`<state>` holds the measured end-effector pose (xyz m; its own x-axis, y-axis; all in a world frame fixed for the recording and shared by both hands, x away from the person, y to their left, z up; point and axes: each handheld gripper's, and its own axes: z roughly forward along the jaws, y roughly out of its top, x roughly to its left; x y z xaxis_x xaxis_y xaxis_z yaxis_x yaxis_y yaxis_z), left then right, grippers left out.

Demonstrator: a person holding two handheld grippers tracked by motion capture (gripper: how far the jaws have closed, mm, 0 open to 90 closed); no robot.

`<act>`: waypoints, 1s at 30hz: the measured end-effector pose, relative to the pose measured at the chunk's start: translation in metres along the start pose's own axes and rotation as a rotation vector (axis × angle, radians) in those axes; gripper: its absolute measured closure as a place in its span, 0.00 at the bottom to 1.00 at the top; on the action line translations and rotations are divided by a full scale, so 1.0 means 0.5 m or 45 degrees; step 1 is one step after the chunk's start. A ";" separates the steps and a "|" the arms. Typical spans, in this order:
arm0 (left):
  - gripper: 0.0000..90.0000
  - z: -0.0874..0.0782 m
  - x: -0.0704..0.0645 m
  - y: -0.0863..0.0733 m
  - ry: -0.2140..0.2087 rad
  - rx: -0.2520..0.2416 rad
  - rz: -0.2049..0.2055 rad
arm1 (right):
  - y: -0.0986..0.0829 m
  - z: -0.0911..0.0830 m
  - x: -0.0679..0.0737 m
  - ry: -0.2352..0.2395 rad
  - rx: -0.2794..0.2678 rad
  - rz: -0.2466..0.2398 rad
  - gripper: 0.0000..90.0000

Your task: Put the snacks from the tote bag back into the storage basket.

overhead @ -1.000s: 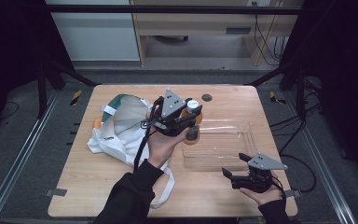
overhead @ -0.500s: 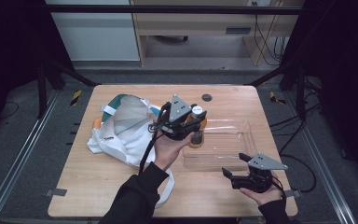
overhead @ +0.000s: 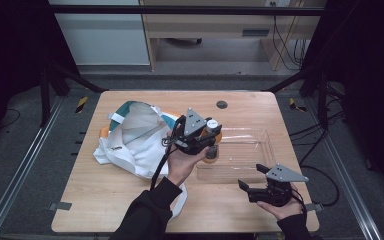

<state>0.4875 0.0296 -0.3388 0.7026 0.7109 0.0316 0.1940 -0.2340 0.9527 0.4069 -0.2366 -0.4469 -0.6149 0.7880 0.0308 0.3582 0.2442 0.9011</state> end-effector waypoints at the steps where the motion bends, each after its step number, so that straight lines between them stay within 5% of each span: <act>1: 0.65 0.001 0.001 -0.004 -0.001 0.002 -0.004 | 0.000 0.000 0.000 -0.001 0.001 -0.001 0.16; 30: 0.65 0.026 0.014 -0.086 0.010 0.092 -0.039 | -0.001 0.002 0.001 0.003 0.006 -0.003 0.16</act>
<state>0.4932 0.0361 -0.3835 0.6901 0.7237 0.0057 0.2642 -0.2593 0.9290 0.4072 -0.2358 -0.4477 -0.6173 0.7862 0.0300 0.3605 0.2487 0.8990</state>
